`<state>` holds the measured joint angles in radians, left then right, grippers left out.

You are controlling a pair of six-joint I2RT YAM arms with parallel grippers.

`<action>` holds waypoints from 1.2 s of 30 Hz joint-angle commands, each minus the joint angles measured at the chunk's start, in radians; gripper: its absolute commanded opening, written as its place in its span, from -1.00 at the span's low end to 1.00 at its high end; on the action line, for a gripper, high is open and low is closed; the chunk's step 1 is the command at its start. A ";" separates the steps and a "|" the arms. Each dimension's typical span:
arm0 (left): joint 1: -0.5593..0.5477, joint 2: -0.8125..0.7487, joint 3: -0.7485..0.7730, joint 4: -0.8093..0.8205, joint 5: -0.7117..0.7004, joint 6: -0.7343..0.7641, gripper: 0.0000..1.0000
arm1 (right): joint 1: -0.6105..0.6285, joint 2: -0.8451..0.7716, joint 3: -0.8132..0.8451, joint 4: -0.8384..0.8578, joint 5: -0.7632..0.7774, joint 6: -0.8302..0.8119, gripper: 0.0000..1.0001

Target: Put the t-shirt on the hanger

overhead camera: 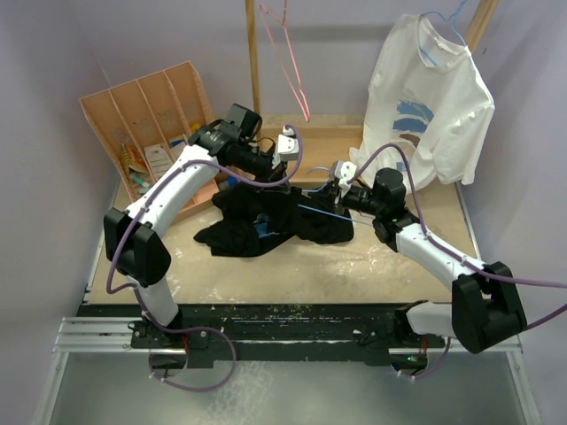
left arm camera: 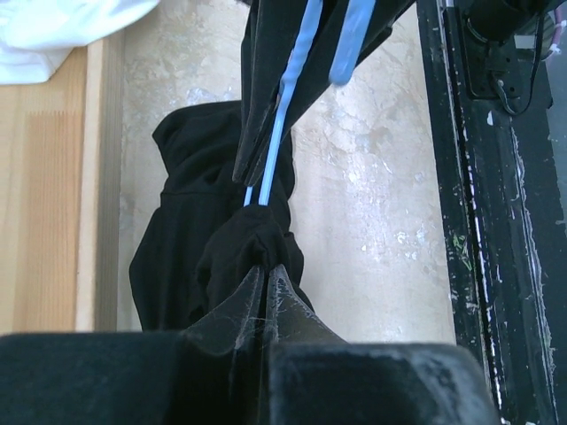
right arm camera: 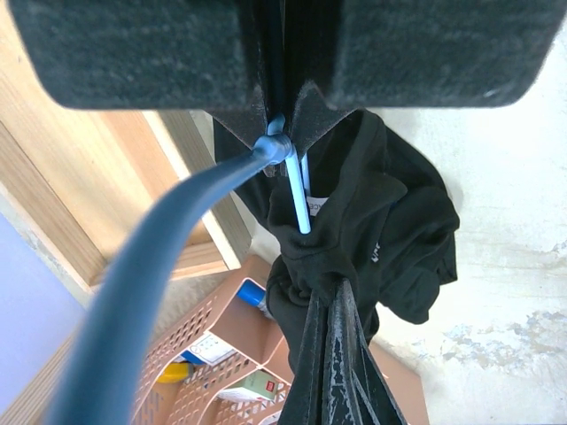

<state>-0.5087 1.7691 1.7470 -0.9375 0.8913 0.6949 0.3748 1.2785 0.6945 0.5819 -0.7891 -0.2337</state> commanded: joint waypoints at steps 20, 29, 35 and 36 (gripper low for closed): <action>-0.103 0.042 0.082 0.150 0.017 -0.111 -0.99 | 0.007 0.010 -0.001 0.111 -0.033 0.024 -1.00; -0.103 0.043 0.055 0.147 -0.007 -0.083 -0.61 | 0.007 0.013 -0.002 0.143 -0.047 0.038 -1.00; -0.102 0.047 0.055 0.113 0.014 -0.051 -0.49 | 0.007 0.015 0.000 0.150 -0.053 0.040 -1.00; -0.102 0.048 0.054 0.106 0.018 -0.045 -0.46 | 0.007 0.016 0.002 0.152 -0.054 0.041 -1.00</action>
<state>-0.6090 1.8160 1.8019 -0.8196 0.8783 0.6071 0.3748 1.3022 0.6849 0.6357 -0.8074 -0.2073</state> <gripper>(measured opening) 0.246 0.004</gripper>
